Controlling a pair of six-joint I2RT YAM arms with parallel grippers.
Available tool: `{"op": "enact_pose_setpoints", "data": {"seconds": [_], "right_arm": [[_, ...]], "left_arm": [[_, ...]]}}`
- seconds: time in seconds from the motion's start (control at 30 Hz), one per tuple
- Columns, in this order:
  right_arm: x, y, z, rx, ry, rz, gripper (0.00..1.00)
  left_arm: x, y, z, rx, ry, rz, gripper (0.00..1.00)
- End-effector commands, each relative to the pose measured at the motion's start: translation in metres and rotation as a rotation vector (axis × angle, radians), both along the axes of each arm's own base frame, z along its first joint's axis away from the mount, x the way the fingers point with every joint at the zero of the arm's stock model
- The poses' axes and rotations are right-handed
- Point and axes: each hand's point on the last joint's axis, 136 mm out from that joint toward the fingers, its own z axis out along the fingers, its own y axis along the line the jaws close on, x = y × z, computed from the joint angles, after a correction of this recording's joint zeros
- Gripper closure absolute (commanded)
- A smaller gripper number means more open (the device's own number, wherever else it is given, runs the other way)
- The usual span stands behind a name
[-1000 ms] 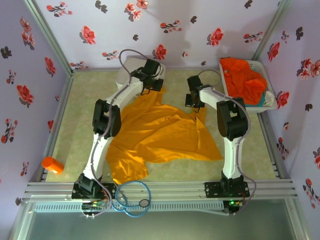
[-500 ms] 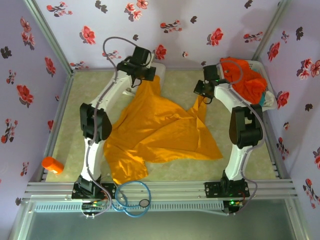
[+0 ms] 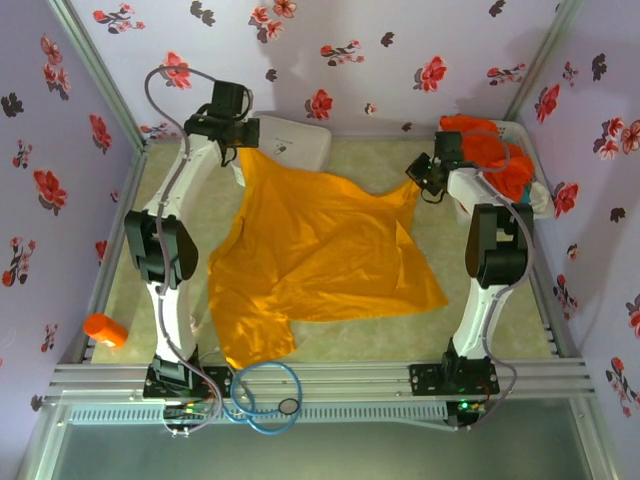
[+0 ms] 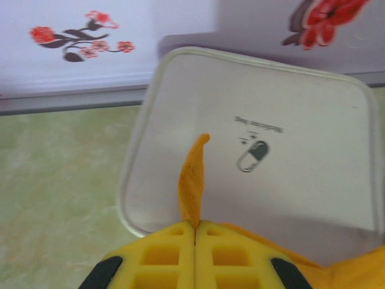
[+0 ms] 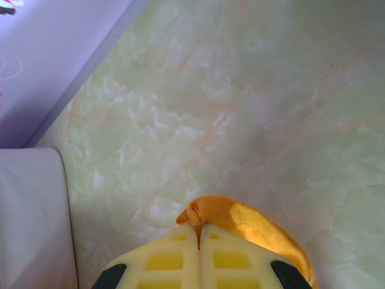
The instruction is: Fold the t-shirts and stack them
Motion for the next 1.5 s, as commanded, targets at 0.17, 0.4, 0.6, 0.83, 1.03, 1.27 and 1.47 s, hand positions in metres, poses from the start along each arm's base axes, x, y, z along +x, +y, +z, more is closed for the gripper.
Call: {"op": "enact_pose_setpoints", "data": {"seconds": [0.17, 0.4, 0.6, 0.83, 1.03, 1.27, 1.47], "right_arm": [[0.011, -0.004, -0.002, 0.016, 0.035, 0.012, 0.98], [0.009, -0.014, 0.007, -0.031, 0.018, 0.004, 0.94], [0.002, -0.034, 0.015, -0.15, 0.026, -0.031, 0.8], [-0.018, -0.024, 0.028, -0.148, 0.023, 0.026, 0.24], [-0.075, -0.008, 0.025, -0.19, 0.081, 0.087, 0.14], [-0.154, -0.007, -0.007, -0.163, 0.167, 0.094, 0.15], [-0.211, -0.013, -0.037, -0.169, 0.273, 0.082, 0.19]], "left_arm": [[0.03, 0.038, 0.005, 0.046, -0.06, 0.112, 1.0], [0.036, 0.068, 0.002, 0.112, -0.053, 0.23, 1.0], [0.041, 0.081, 0.001, 0.084, -0.056, 0.259, 0.95], [0.028, 0.083, -0.006, 0.1, 0.003, 0.258, 0.56], [-0.017, 0.082, -0.027, 0.053, 0.135, 0.27, 0.4], [-0.093, 0.081, -0.062, -0.031, 0.272, 0.285, 0.39], [-0.172, 0.079, -0.109, -0.092, 0.442, 0.32, 0.39]]}}
